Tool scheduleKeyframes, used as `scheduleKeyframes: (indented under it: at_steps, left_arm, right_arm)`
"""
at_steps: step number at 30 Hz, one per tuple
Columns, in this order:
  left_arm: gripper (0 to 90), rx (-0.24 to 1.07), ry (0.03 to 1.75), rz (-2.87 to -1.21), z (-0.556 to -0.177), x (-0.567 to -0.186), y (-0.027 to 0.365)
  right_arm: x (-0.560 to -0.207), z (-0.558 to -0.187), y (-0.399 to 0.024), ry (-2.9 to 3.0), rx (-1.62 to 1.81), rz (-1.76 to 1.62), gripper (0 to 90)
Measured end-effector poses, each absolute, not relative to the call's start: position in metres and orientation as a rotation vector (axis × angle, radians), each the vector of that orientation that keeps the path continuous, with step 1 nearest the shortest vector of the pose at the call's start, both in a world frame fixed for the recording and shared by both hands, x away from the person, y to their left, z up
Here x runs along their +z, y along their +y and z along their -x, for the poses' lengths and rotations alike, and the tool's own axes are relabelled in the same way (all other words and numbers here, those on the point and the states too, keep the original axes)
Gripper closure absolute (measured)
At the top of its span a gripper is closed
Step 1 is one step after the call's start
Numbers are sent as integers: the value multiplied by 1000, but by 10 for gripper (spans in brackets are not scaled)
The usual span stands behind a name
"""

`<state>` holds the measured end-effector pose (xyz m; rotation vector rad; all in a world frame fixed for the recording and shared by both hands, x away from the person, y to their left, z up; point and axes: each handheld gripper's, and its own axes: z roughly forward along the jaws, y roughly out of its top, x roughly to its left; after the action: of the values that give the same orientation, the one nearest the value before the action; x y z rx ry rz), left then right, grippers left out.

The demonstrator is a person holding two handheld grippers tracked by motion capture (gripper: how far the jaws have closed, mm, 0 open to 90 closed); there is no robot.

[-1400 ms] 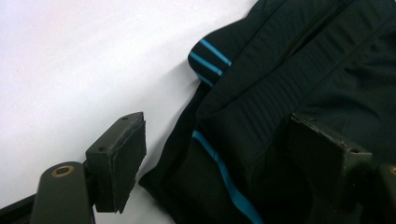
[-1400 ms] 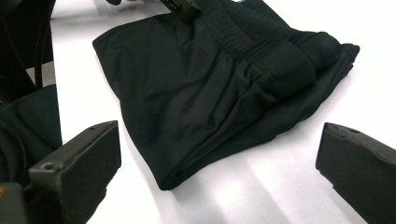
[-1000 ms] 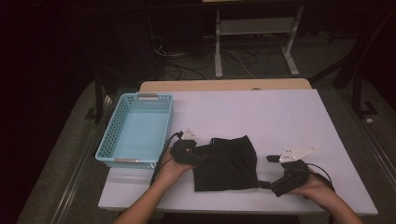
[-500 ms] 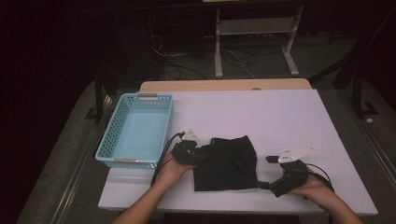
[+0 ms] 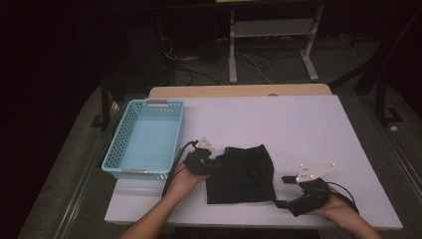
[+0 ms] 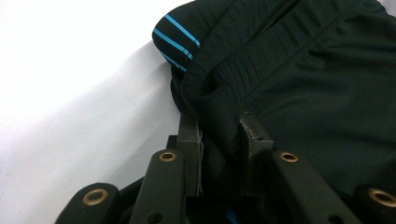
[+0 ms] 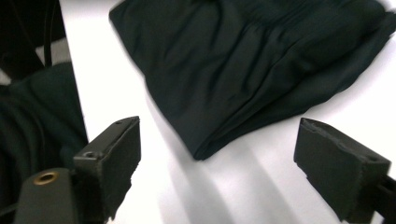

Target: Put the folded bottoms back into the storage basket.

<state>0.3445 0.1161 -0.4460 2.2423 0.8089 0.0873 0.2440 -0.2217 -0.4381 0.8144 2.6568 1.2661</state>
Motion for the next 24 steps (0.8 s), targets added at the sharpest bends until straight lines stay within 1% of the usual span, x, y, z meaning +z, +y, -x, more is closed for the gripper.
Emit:
scheduleKeyframes:
  at_steps: [2,3,5,7,8,9,11,12,14,15,20,21,24]
  left_arm:
    - [741,81,808,-2240,-345,-446,116]
    - [741,80,810,-2239,-345,-446,117]
    - [741,81,809,-2240,-345,-446,117]
    - [741,81,806,-2241,-345,-446,117]
    - [740,80,807,-2240,-345,-446,117]
    - [740,79,808,-2239,-345,-446,117]
    - [740,78,810,-2237,-345,-446,117]
    - [740,78,814,-2234,-345,-446,116]
    - [740,78,813,-2236,-345,-446,117]
    - [740,78,812,-2239,-345,-446,117]
    - [740,82,810,-2240,-345,-446,116]
    - [740,83,809,-2241,-345,-446,116]
    - [740,84,810,-2241,-345,-446,116]
  right_arm:
    - [-439,-243,-219,2681,1226,-788,226]
    - [-441,-245,-216,2706,1209,-772,294]
    - [-442,-245,-215,2712,1195,-774,304]
    - [-444,-245,-214,2727,1164,-757,352]
    - [-445,-245,-214,2742,1141,-750,403]
    - [-445,-245,-214,2742,1141,-750,403]
    - [-446,-245,-213,2756,1128,-734,436]
    - [-447,-244,-212,2771,1118,-718,471]
    - [-447,-244,-210,2774,1112,-711,484]
    - [-448,-243,-207,2777,1085,-682,517]
    - [-449,-243,-203,2768,1074,-661,558]
    - [-449,-243,-200,2766,1068,-649,580]
    - [-449,-242,-198,2761,1054,-621,597]
